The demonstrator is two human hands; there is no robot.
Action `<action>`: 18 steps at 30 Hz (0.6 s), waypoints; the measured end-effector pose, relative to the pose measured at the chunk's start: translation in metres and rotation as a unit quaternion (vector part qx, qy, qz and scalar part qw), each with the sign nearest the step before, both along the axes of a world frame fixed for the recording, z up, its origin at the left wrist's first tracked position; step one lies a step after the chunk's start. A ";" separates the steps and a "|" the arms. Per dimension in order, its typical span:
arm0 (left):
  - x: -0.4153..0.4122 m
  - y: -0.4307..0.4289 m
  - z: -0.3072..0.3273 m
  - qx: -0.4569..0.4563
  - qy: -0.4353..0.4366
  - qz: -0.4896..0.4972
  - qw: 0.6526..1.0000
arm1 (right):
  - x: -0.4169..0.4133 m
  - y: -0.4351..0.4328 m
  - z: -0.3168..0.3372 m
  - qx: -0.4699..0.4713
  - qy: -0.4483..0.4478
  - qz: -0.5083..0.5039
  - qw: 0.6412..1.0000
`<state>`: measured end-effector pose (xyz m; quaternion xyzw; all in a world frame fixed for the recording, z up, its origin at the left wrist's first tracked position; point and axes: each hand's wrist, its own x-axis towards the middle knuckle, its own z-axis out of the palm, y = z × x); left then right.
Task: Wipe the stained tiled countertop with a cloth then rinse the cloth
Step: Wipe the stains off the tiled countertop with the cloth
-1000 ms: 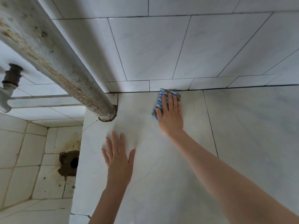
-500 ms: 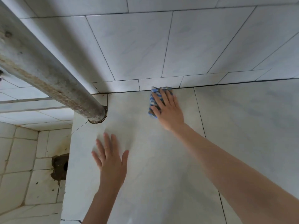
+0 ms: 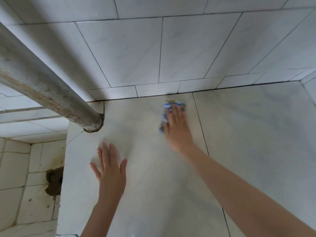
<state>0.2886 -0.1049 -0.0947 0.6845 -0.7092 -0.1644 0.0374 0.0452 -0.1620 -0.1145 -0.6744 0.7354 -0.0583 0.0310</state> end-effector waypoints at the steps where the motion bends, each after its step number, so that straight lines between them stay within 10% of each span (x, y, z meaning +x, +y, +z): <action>1: -0.002 0.001 0.000 0.000 0.007 0.004 1.000 | 0.017 0.006 0.002 0.009 -0.020 0.033 0.999; 13: -0.025 0.019 0.005 0.001 0.025 -0.026 0.999 | -0.108 0.068 -0.009 0.073 0.086 -0.048 0.992; 18: -0.041 0.032 0.003 0.003 0.016 -0.052 0.999 | -0.150 0.081 0.017 0.044 -0.047 -0.193 0.979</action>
